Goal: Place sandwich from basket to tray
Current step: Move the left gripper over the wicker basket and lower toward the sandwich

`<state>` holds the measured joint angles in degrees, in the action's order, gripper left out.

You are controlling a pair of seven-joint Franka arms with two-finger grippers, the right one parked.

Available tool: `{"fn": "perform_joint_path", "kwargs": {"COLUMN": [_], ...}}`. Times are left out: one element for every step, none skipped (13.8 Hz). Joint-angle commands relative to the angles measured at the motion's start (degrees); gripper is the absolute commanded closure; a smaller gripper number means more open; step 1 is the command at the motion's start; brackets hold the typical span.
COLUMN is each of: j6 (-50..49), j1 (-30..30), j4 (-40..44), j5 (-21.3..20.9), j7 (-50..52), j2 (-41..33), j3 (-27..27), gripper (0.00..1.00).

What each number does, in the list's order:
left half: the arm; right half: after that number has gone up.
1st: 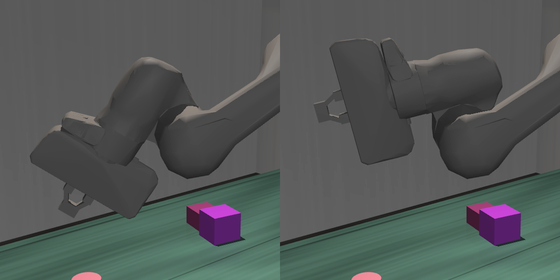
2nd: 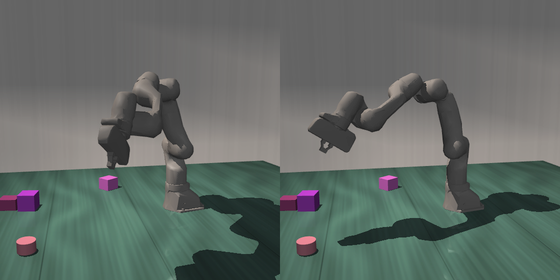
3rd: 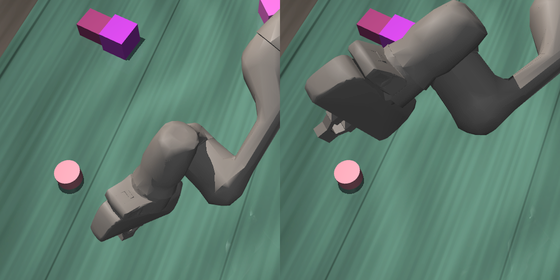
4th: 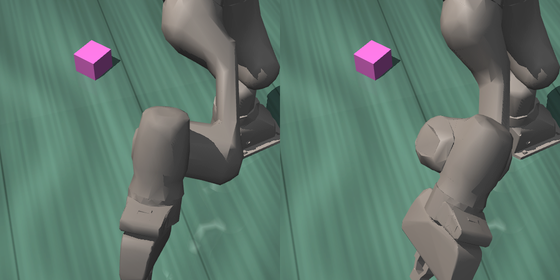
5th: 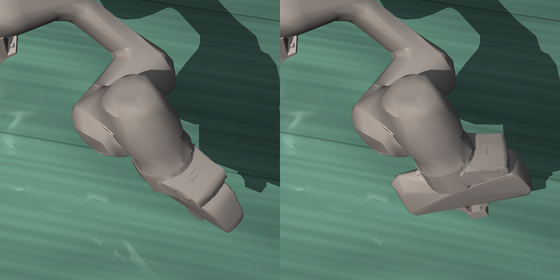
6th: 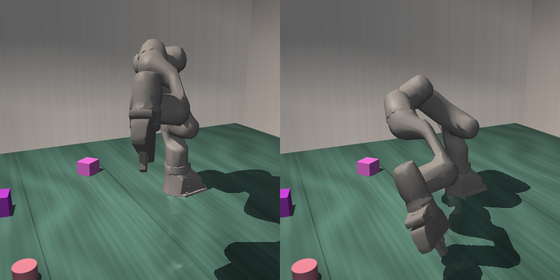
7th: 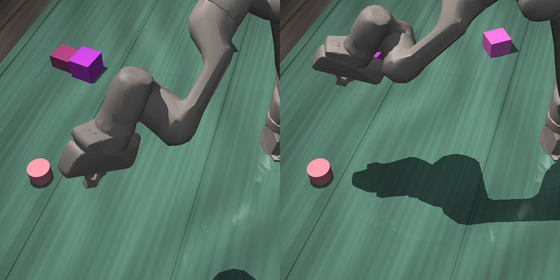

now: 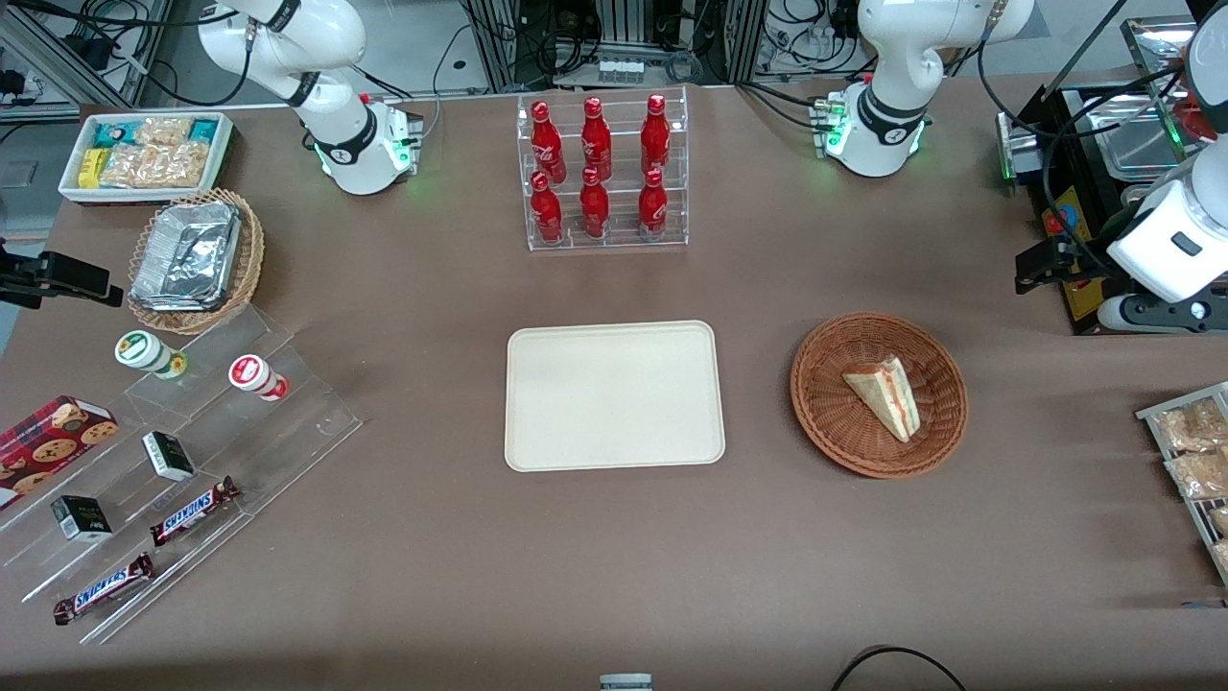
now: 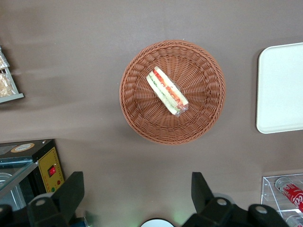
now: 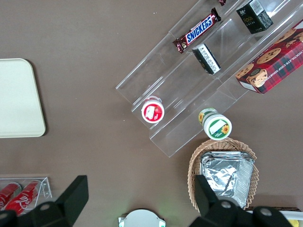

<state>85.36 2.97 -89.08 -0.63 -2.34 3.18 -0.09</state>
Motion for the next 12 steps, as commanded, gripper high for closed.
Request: {"fn": "perform_joint_path", "kwargs": {"j6": [0.5,0.7,0.7,2.0,4.3,7.3,11.1,15.0,18.6,22.4,26.9,31.0], "j1": [0.4,0.4,0.4,0.5,0.7,0.7,0.7,0.7,0.7,0.8,0.8,1.2], "j4": [-1.1,-1.4,-1.5,-1.9,-3.1,-5.5,-9.0,-13.0,-16.8,-20.2,-23.8,-27.0], "j5": [0.1,0.1,0.1,-0.2,-0.7,-0.6,-0.6,-0.5,-0.5,-0.5,-0.5,-0.5], "j7": [0.5,1.3,2.2,2.3,2.3,2.3,2.4,2.9,3.9,4.6,5.5,6.6], "j2": [-0.8,-0.6,0.5,1.6,2.7,2.7,2.1,1.6,1.2,0.9,0.4,0.2], "j3": [-0.2,-0.1,-0.1,0.3,1.0,1.0,1.0,1.0,1.0,1.1,1.1,1.3], "gripper": [0.00,0.00,0.00,0.00,0.00,0.00,0.00,0.00,0.00,0.00,0.00,0.00]}}
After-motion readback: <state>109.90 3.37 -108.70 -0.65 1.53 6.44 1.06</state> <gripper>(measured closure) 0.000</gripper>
